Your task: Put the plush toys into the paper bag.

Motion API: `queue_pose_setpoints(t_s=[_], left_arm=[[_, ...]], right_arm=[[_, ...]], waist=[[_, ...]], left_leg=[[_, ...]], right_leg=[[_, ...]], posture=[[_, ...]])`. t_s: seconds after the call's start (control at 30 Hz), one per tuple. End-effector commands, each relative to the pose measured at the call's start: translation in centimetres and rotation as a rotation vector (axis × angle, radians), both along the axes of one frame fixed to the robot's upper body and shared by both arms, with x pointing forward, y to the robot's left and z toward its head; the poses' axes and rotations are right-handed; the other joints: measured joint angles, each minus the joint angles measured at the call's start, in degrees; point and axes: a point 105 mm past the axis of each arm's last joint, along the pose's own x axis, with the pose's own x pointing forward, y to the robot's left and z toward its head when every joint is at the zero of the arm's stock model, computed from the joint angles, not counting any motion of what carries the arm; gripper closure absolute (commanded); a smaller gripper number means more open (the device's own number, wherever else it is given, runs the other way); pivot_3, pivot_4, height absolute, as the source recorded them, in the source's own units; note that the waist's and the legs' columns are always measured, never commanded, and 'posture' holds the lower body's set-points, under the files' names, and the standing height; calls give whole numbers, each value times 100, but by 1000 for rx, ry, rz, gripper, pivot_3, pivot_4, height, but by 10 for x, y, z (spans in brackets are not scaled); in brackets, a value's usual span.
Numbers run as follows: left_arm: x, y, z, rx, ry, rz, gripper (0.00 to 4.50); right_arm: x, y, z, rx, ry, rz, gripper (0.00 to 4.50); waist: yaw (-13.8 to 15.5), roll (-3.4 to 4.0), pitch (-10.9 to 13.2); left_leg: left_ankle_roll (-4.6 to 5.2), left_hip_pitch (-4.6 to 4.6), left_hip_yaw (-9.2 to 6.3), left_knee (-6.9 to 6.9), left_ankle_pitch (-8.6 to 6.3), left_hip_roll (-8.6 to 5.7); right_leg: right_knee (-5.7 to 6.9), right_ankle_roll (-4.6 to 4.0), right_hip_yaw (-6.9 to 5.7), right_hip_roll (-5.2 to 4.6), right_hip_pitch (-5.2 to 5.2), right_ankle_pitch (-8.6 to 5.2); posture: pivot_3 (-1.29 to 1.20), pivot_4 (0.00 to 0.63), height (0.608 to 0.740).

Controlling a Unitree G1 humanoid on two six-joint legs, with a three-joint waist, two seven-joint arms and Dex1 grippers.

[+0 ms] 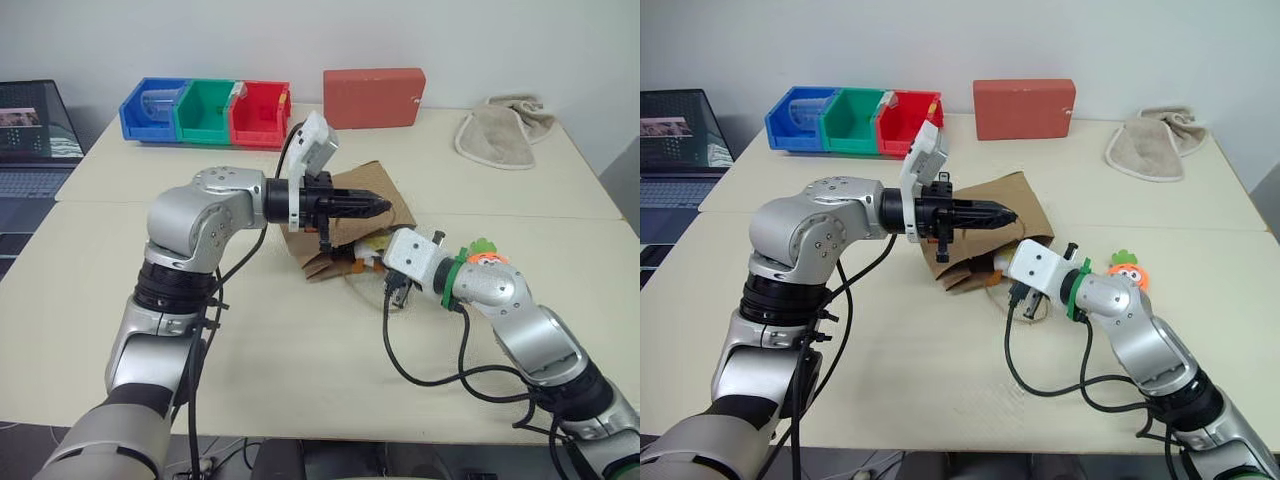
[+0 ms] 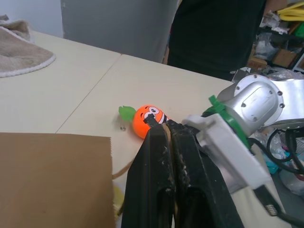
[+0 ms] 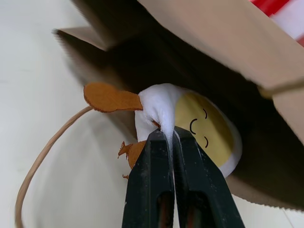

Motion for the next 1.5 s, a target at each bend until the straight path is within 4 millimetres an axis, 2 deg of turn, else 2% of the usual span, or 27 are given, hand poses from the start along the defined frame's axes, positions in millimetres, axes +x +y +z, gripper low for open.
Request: queue_pose_setpoints(t_s=[0.03,0.1,0.2,0.27,0.53,0.7,0.83,0.97,1.07,1.13,1.27,1.37,1.47,1.5], left_arm=[[-6,0,16,-38,-24,-25,4500],[-8,0,17,-39,-17,-33,4500],[-9,-1,15,-36,-3,-41,4500],[-9,-1,15,-36,-2,-40,4500],[-6,-2,16,-49,10,-25,4500],[2,-4,17,-59,0,24,4500],[1,-8,14,-53,-3,17,4500],[1,-10,12,-52,-5,15,4500],[0,-10,10,-46,-7,10,4500],[-1,-10,10,-43,-10,8,4500],[-1,-9,10,-40,-10,7,4500],[-1,-8,9,-38,-11,7,4500],[-1,-7,9,-37,-12,8,4500],[-1,-7,10,-36,-13,9,4500]], right_arm=[[8,0,15,23,-93,-43,4466],[11,0,14,30,-99,-67,4466],[18,-3,17,67,-127,-124,3781],[19,-3,17,65,-140,-132,3137],[19,-1,19,58,-203,-135,77],[-5,2,30,81,-133,-17,28],[-27,-6,41,83,-80,55,28],[-55,-13,42,64,-5,131,28],[-77,-35,30,0,103,118,28],[-82,-44,26,-36,131,102,28],[-93,-102,6,-181,226,-89,28],[-89,-131,-5,-248,222,-199,28],[-85,-146,-11,-293,192,-242,28],[-78,-149,-14,-297,164,-264,296]], waist=[[-2,0,0],[-2,0,0],[-3,0,0],[-2,0,0],[-6,0,0],[8,1,0],[8,1,1],[11,1,1],[29,1,1],[31,1,1],[36,-1,3],[16,-3,3],[-5,-2,3],[-9,-2,3]], left_leg=[[0,0,0,0,0,0],[-1,0,-1,-1,1,0],[-2,-2,-1,-2,1,0],[-3,-2,-1,-3,2,0],[-3,-1,0,-3,2,0],[-3,-3,-1,-2,2,-1],[-3,-3,-1,-2,1,-1],[-1,-2,-4,-3,0,0],[11,-3,-3,-2,-6,-3],[13,-4,-5,-2,-8,-3],[18,5,-4,-1,-10,-4],[19,11,-1,1,-11,-5],[19,18,7,1,-10,-5],[19,19,8,2,-10,-5]], right_leg=[[1,0,0,0,0,0],[0,0,0,0,0,0],[-1,0,-1,0,-2,0],[1,0,-1,0,-4,0],[2,0,0,0,-4,0],[1,0,-1,0,-4,0],[0,0,-2,0,-2,0],[-2,0,-4,0,2,0],[-5,0,-3,-1,4,0],[-10,0,-5,-1,7,0],[-15,0,-4,-1,19,0],[-23,0,0,-2,29,0],[-25,1,8,-2,33,0],[-24,1,9,-2,33,0]], posture=[[0,150,740],[0,150,740],[0,150,740],[0,150,740],[0,150,740],[0,150,740],[0,150,740],[0,150,740],[0,150,740],[0,150,740],[0,150,740],[0,150,740],[0,150,740],[0,150,740]])
